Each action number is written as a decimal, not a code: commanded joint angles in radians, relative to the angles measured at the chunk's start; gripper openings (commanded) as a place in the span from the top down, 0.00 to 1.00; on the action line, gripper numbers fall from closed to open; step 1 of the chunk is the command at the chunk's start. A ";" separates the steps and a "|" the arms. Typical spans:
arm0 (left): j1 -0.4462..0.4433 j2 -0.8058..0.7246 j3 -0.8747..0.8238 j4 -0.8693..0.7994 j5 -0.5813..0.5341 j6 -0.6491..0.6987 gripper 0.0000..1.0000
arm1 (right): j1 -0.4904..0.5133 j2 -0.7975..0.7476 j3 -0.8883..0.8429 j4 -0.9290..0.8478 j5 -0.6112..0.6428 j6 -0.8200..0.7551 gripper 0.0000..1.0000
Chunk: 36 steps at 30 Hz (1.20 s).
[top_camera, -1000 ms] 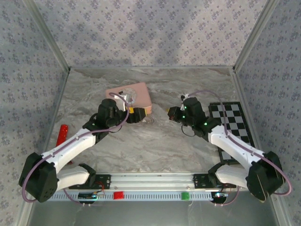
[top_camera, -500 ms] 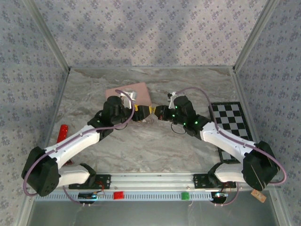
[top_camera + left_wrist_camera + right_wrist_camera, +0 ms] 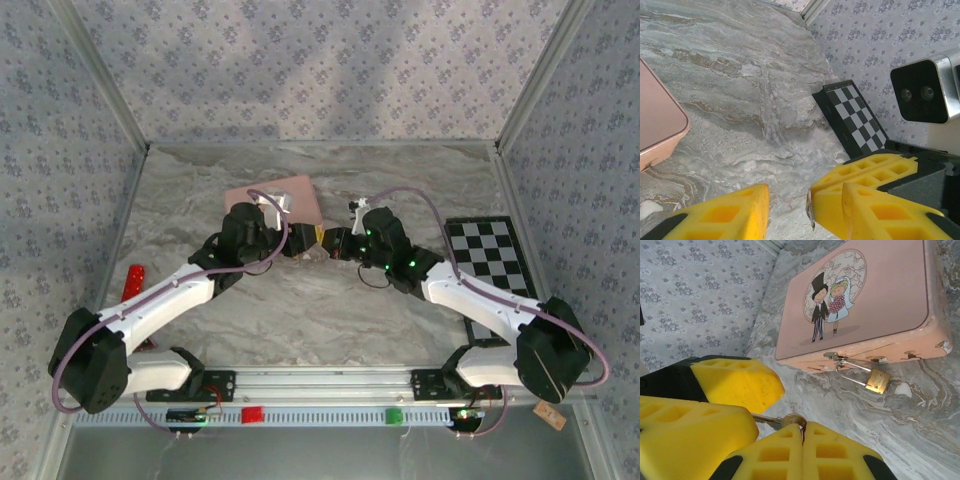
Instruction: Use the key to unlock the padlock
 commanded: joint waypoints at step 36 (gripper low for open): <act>-0.011 0.003 0.061 -0.040 0.034 0.004 1.00 | 0.009 0.014 0.026 -0.015 0.036 0.003 1.00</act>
